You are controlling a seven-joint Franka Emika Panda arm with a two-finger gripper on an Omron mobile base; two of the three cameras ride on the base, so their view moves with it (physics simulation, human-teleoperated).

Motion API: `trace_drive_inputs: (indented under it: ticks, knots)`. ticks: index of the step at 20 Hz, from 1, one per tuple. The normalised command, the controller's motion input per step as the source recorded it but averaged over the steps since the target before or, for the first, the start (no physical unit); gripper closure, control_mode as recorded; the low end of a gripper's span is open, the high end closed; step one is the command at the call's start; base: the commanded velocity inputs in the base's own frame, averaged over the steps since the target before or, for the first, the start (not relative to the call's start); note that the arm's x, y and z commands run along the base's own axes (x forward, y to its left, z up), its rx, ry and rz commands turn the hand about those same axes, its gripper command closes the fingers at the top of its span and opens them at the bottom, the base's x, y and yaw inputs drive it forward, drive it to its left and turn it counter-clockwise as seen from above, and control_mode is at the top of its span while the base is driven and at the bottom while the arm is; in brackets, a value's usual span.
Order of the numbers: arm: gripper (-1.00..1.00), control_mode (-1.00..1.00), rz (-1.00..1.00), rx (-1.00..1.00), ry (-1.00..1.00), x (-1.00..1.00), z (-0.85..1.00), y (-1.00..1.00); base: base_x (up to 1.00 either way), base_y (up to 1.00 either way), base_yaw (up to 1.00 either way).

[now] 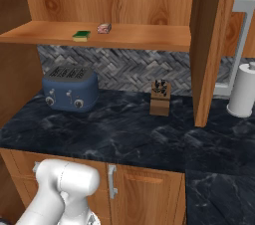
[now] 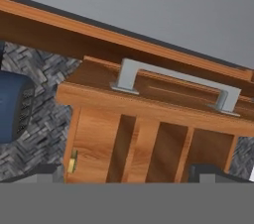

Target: Pick up the sponge and bar soap from the sink, and place them back in the cabinet, and close the cabinet doors.

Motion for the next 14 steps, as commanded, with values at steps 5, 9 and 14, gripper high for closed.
trace_drive_inputs:
  ticks: [5,9,14]
  knots:
    - [-1.00,-1.00,0.00,0.00,0.00,0.06,-0.14,0.21,0.00,0.00,0.00]
    - [-1.00,-1.00,0.00,0.00,0.00,0.06,-0.13,0.21,0.00,0.00,0.00]
    - [-1.00,-1.00,0.00,0.00,0.00,0.10,-0.11,0.24,0.00,0.00,0.00]
